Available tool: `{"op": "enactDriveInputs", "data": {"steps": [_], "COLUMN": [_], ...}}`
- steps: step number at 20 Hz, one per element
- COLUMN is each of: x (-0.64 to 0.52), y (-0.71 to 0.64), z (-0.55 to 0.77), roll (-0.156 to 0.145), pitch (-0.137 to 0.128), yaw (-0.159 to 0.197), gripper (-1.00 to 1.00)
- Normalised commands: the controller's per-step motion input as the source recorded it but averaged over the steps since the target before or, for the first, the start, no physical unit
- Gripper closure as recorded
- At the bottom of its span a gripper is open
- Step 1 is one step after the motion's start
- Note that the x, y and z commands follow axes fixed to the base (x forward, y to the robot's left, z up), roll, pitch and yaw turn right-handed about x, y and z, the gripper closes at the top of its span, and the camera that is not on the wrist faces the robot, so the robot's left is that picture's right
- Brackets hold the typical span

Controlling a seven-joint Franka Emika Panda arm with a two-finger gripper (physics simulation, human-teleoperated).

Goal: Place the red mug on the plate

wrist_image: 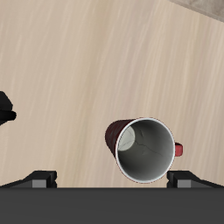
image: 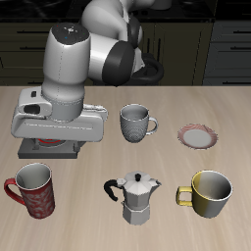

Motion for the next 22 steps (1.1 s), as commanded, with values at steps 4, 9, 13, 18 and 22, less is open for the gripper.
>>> {"op": "enactDriveInputs", "data": {"steps": [4,9,13,18,22], "x": [0.1,0.06,0.03,0.05,0.04], "y": [0.0,-0.07,-0.03,-0.08,-0.13], "z": [-0.22,-0.19,-0.14,-0.2,-0.27], "roll": [0.006,0.007,0.001,-0.005,-0.008], "pitch": [0.016,0.012,0.007,0.016,0.028], "yaw": [0.015,-0.016,-0.019,-0.027,-0.038], "gripper": [-1.0,-1.0,-1.0,-1.0,-1.0]}}
